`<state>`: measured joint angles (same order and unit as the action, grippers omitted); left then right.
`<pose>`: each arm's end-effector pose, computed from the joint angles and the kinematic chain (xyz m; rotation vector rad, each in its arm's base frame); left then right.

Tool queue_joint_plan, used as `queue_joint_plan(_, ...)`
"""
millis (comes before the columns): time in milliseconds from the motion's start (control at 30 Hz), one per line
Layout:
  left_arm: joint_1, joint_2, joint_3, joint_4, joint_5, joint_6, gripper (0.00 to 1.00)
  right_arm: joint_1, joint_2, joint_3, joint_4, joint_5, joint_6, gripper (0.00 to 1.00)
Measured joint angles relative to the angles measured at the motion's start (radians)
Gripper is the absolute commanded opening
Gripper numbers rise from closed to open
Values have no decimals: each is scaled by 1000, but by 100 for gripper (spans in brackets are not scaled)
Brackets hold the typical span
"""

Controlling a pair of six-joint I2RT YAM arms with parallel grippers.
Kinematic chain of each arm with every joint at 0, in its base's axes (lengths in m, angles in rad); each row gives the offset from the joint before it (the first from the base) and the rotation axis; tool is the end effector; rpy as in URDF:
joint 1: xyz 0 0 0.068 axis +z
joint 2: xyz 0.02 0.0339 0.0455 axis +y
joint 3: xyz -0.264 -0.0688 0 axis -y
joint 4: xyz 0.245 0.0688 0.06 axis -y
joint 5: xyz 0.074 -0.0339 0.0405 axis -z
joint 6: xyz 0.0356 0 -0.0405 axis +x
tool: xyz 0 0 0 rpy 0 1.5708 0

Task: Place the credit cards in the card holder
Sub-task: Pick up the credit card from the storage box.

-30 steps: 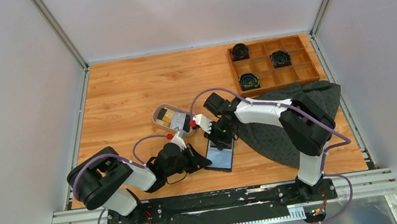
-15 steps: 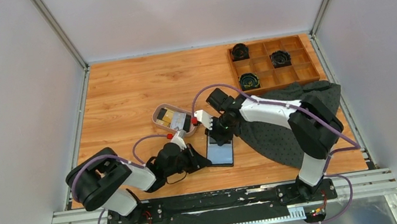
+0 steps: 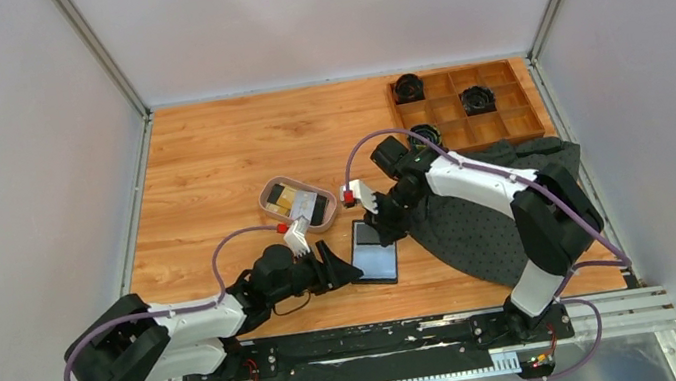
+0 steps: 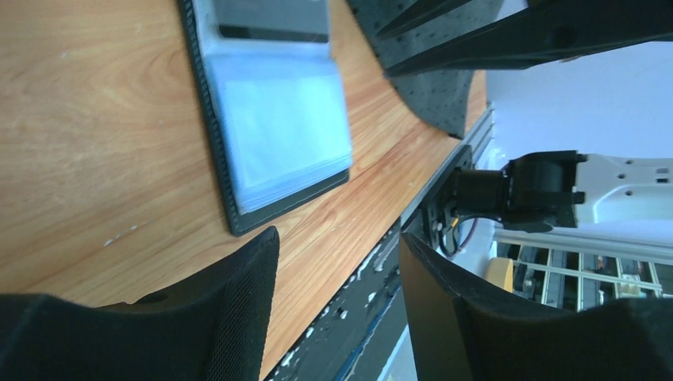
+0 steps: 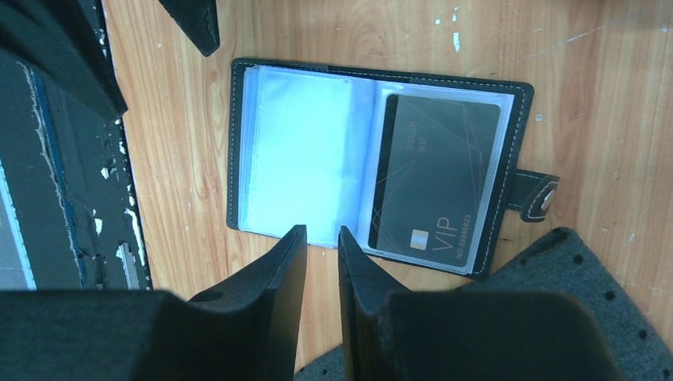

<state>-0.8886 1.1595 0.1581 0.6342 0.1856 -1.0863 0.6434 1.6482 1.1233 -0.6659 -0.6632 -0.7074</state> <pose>0.1202 -0.1584 0.1424 -0.0785 2.2417 -1.3979 0.2432 0.2097 0.2111 -1.7676 1.9300 0.8826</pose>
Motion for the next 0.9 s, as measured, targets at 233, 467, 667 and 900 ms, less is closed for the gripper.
queue_joint_plan(233,-16,60,-2,-37,2,-56,60,0,56,4,20,47,34,22)
queue_joint_plan(467,-80,155,13,-31,-40,-148,59,0,123,7,27,84,73,20)
queue_joint_plan(667,-98,210,35,-3,-88,-228,58,0,150,14,21,83,76,20)
queue_joint_plan(900,-102,232,39,20,-196,-299,57,0,170,30,-13,46,45,19)
